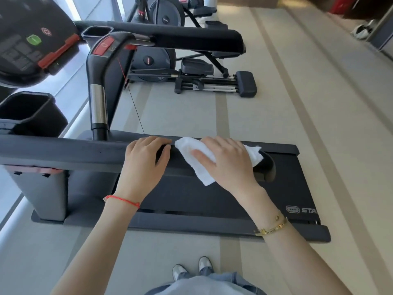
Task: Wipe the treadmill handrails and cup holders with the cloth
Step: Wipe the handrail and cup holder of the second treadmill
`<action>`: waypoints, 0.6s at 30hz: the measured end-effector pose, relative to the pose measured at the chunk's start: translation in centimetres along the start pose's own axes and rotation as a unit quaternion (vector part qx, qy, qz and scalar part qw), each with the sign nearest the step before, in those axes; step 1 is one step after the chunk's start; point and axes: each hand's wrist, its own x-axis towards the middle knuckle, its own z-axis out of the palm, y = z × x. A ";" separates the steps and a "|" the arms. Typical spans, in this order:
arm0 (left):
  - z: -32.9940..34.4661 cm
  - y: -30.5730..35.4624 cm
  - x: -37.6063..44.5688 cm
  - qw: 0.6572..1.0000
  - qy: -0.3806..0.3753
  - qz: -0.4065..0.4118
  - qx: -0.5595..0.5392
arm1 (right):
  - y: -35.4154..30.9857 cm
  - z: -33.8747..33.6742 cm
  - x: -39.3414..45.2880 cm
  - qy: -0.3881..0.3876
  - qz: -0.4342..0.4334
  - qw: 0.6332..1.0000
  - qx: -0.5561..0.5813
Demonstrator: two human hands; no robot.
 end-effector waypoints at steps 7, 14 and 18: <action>0.4 0.4 0.2 1.000 0.024 -0.006 0.000 | 4.6 -1.1 -0.9 0.071 0.077 0.994 -0.009; 1.8 1.6 1.2 1.000 0.027 -0.008 0.002 | 2.3 0.3 -0.3 0.037 0.026 0.999 -0.012; 2.5 1.3 1.1 0.999 0.039 -0.005 0.011 | 5.3 -0.4 -0.8 0.046 0.039 0.998 -0.004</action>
